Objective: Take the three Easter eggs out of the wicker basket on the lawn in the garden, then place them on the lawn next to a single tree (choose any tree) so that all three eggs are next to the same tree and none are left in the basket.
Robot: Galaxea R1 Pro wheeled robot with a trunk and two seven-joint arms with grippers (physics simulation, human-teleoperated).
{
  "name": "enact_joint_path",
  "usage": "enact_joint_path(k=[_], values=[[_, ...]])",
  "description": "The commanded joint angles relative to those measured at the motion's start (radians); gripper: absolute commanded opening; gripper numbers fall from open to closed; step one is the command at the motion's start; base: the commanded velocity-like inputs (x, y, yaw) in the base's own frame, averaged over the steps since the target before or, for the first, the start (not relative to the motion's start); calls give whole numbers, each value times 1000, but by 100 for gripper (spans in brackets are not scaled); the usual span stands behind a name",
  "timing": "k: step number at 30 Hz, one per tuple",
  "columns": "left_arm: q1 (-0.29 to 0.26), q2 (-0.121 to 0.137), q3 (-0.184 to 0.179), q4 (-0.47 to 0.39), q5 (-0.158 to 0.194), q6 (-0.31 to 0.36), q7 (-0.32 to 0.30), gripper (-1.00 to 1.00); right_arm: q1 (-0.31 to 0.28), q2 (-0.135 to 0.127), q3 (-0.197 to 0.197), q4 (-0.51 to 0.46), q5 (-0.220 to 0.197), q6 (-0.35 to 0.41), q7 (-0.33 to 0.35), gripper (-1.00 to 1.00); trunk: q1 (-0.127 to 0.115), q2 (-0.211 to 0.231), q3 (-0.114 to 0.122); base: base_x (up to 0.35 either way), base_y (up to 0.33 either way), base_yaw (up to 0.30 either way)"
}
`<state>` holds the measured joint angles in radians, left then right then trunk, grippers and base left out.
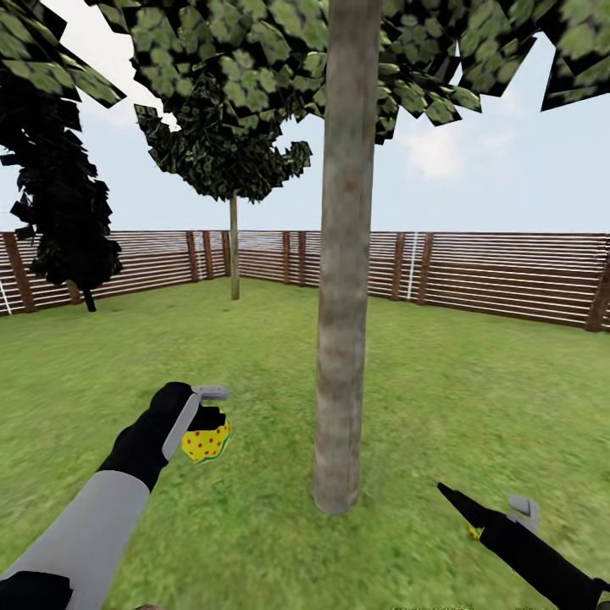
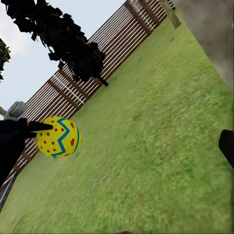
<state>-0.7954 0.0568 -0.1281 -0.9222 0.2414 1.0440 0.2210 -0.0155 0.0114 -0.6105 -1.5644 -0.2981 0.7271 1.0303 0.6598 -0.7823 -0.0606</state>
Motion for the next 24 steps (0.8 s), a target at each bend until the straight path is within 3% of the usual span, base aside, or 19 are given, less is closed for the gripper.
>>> enact_joint_path(k=[1,8,17,24], values=[[-1,1,-4,-1,10,3,9,-100,-1,1,-2,0,-3,6,2,100,0,-1,-1,0,0,-241],[-1,1,-4,-1,10,3,9,-100,-1,1,-2,0,-3,6,3,100,0,-1,6,0,0,-237],[-1,2,-4,-1,10,3,9,-100,-1,0,-3,3,-2,7,0,100,0,-1,7,0,0,-43],[-1,1,-4,-1,10,3,9,-100,-3,-10,-3,26,-3,8,1,100,0,-1,3,0,0,-186]])
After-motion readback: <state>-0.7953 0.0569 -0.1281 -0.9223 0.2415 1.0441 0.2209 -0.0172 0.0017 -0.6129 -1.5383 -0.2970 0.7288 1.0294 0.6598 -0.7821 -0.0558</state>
